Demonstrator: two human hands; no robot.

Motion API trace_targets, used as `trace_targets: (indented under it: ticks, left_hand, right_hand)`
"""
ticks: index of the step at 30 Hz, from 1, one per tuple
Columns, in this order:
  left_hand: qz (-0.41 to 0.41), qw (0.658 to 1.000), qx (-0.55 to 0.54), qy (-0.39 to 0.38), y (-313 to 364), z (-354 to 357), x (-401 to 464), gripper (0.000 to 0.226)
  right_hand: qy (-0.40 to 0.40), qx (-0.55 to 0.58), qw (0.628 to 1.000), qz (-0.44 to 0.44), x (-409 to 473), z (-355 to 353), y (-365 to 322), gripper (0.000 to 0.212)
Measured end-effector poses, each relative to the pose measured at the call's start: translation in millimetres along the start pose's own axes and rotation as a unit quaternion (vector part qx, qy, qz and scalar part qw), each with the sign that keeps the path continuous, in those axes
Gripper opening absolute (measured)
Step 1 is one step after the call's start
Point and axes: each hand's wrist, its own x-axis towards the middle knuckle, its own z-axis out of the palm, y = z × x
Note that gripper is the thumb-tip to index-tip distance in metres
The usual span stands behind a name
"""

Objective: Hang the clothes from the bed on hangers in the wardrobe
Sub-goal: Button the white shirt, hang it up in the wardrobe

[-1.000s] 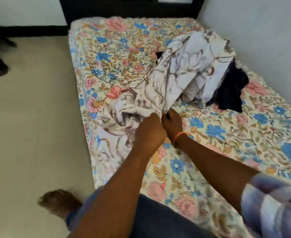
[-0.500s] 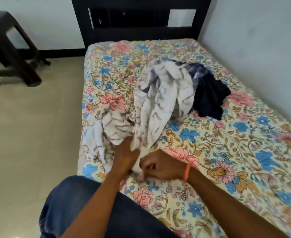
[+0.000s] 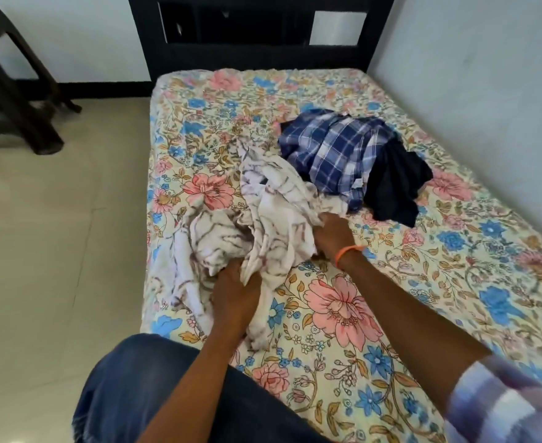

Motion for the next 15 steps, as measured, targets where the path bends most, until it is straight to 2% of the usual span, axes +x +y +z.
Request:
trace_targets:
  ticks: [2,3,5,6,7,8,9,10,11,12,13,14,15]
  left_hand:
    - [-0.010,1.000,-0.022,-0.007,4,3,4,0.039]
    - [-0.026,0.998,-0.050,-0.016,9,6,7,0.052]
    - [-0.051,0.994,-0.099,-0.022,19,13,16,0.077]
    - [-0.054,0.994,-0.092,-0.018,23,18,22,0.084]
    - [-0.045,0.997,-0.065,-0.012,24,21,28,0.086]
    - [-0.037,0.999,-0.039,-0.007,25,25,35,0.084]
    - [-0.035,0.999,-0.014,-0.005,25,28,42,0.082]
    - [-0.040,0.999,0.001,-0.002,25,32,49,0.081]
    - [-0.048,0.999,0.018,0.000,27,34,55,0.080]
    - [-0.053,0.998,0.040,-0.002,28,36,59,0.078]
    - [-0.051,0.996,0.066,-0.004,30,40,63,0.077]
    - [-0.047,0.995,0.090,-0.007,31,43,67,0.077]
    - [-0.043,0.993,0.108,-0.010,31,46,71,0.079]
  right_hand:
    - [-0.070,0.055,0.994,-0.062,-25,5,-19,0.026]
    - [-0.146,0.071,0.981,-0.107,-42,3,-31,0.025]
    - [-0.315,0.038,0.931,-0.181,-66,-7,-44,0.020]
    - [-0.357,0.031,0.912,-0.200,-67,-15,-41,0.015]
    - [-0.358,0.064,0.910,-0.200,-63,-23,-39,0.008]
    - [-0.299,0.119,0.929,-0.181,-53,-31,-33,0.001]
    - [-0.180,0.175,0.957,-0.145,-34,-36,-22,0.005]
    - [-0.026,0.178,0.977,-0.111,-11,-41,-10,0.012]
    - [0.111,0.111,0.984,-0.082,11,-45,1,0.033]
    - [0.175,-0.003,0.983,-0.046,31,-47,13,0.066]
    - [0.174,-0.104,0.979,-0.023,50,-45,26,0.095]
    - [0.148,-0.180,0.972,-0.020,68,-40,37,0.109]
    - [0.126,-0.244,0.961,-0.030,84,-34,45,0.113]
